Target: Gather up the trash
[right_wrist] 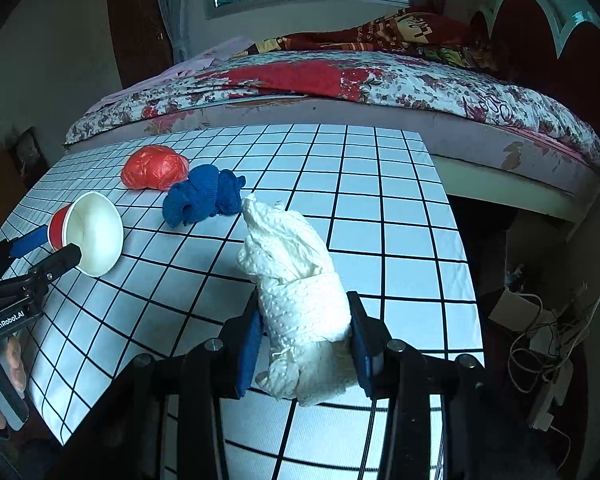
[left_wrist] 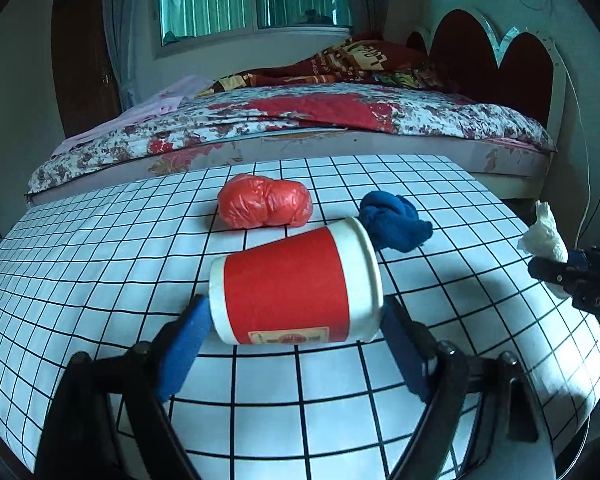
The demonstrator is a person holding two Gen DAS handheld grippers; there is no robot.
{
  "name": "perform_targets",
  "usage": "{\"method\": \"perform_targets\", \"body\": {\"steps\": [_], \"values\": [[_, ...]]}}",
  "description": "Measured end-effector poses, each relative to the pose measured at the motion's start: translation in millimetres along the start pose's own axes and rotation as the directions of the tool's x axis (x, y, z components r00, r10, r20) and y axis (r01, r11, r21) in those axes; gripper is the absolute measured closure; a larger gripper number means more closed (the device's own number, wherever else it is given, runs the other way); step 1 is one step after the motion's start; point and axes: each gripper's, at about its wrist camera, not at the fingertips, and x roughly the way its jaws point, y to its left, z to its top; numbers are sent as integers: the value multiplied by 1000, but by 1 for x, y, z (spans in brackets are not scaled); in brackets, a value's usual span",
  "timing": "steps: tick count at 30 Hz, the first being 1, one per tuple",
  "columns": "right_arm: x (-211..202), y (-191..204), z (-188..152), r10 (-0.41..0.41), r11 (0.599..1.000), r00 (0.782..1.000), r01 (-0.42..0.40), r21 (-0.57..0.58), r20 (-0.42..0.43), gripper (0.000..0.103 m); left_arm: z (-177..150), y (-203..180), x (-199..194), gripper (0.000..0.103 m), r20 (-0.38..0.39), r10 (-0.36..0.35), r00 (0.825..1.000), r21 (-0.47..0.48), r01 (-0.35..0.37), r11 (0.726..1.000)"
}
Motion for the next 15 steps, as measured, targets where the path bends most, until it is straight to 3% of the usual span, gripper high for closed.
{"method": "perform_targets", "body": {"steps": [15], "values": [[-92, 1, -47, -37, 999, 994, 35, 25, 104, 62, -27, -36, -76, 18, 88, -55, 995, 60, 50, 997]]}}
